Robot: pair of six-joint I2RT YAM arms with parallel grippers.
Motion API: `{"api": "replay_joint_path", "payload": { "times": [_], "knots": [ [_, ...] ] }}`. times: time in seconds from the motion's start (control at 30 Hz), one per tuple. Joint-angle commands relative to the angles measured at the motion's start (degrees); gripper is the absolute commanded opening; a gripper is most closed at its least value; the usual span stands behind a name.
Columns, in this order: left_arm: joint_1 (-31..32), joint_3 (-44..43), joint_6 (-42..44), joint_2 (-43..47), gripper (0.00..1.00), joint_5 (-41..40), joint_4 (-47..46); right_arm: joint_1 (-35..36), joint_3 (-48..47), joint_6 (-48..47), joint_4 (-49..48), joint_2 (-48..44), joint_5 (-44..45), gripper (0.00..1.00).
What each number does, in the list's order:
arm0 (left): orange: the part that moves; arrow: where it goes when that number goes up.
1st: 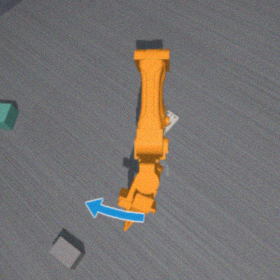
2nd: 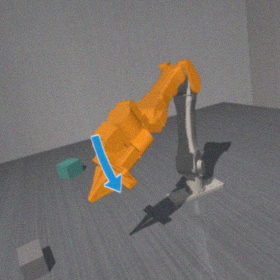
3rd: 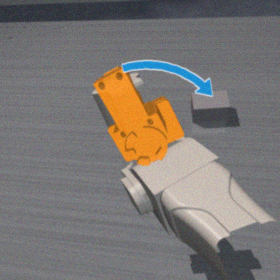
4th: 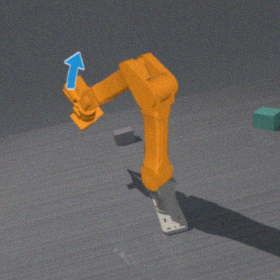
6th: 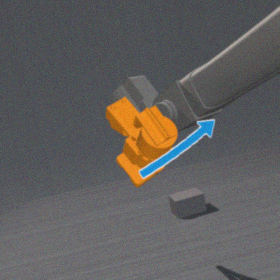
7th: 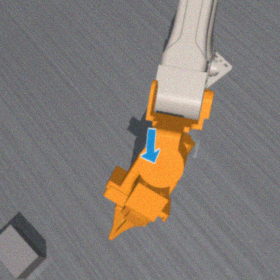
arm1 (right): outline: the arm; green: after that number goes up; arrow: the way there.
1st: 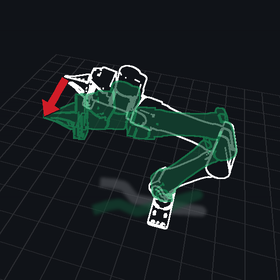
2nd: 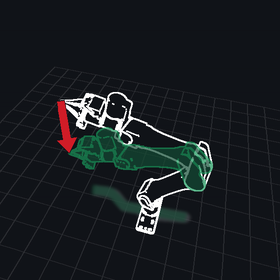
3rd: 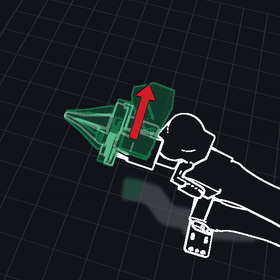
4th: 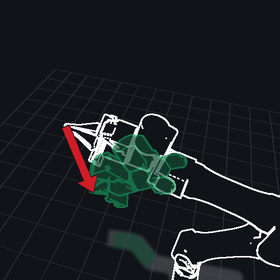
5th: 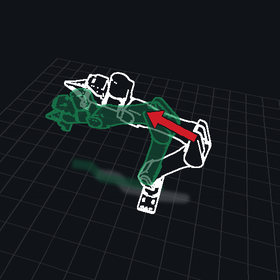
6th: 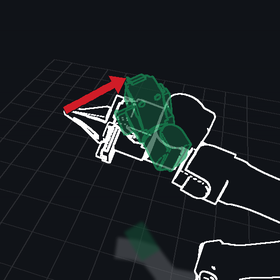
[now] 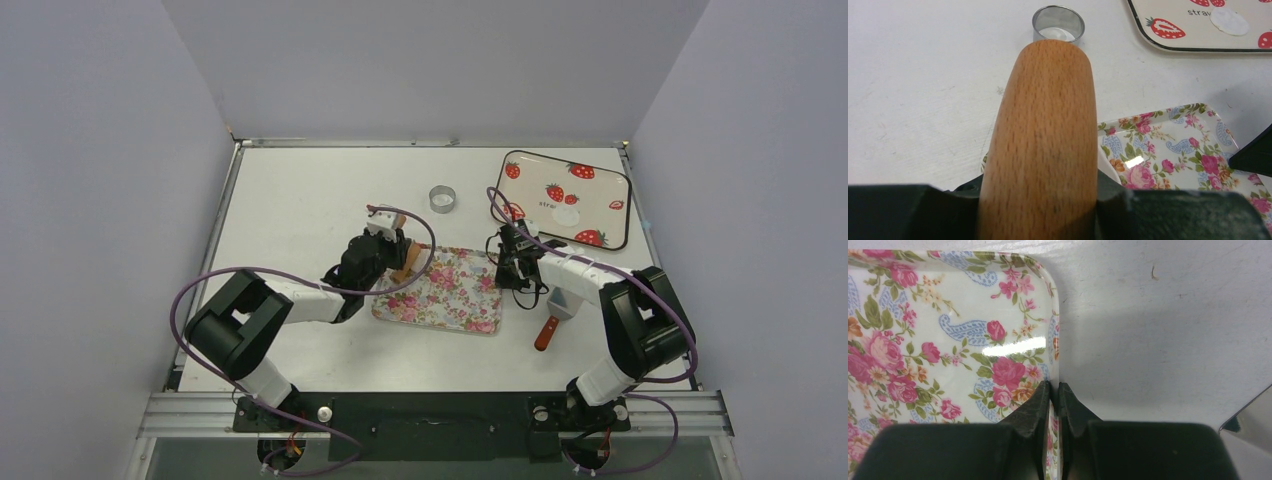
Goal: Roll out the dumpling wrappers from the dough
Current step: Place the spatula at the center of the board.
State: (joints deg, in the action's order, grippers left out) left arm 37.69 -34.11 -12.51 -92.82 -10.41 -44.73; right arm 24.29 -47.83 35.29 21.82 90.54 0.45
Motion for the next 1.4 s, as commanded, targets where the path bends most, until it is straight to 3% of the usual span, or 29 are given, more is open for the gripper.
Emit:
{"api": "replay_joint_path", "payload": {
  "times": [0.0, 0.27, 0.4, 0.77, 0.9, 1.1, 1.37],
  "knots": [
    [0.8, 3.6, -1.5, -2.5, 0.00, 1.8, 13.5, -0.6, 0.5, -0.7, 1.5, 1.4, 2.9, 0.00],
    [3.1, 2.3, 6.9, -3.5, 0.00, 9.1, 11.0, -0.6, 1.2, -0.7, 1.1, 1.5, 3.0, 0.00],
    [5.6, -0.5, 3.9, -4.8, 0.00, 15.2, 13.2, -0.6, 0.9, -0.8, 1.2, 1.5, 2.8, 0.00],
    [10.3, 5.1, -1.0, -8.0, 0.00, 13.3, 11.1, -1.0, 2.7, -1.3, 1.0, -0.8, 3.3, 0.00],
    [10.4, 6.1, 1.0, -8.7, 0.00, 12.3, 11.0, -1.1, 3.7, -1.4, 0.8, -1.8, 3.6, 0.00],
    [10.8, -2.0, 7.1, -6.7, 0.00, 18.6, 17.3, -1.4, 4.7, -1.0, 0.0, -2.4, 3.2, 0.00],
    [10.8, -13.4, 3.4, -2.4, 0.00, 32.5, 22.9, -1.4, 2.8, -1.2, 0.8, -1.8, 3.4, 0.00]
  ]
}}
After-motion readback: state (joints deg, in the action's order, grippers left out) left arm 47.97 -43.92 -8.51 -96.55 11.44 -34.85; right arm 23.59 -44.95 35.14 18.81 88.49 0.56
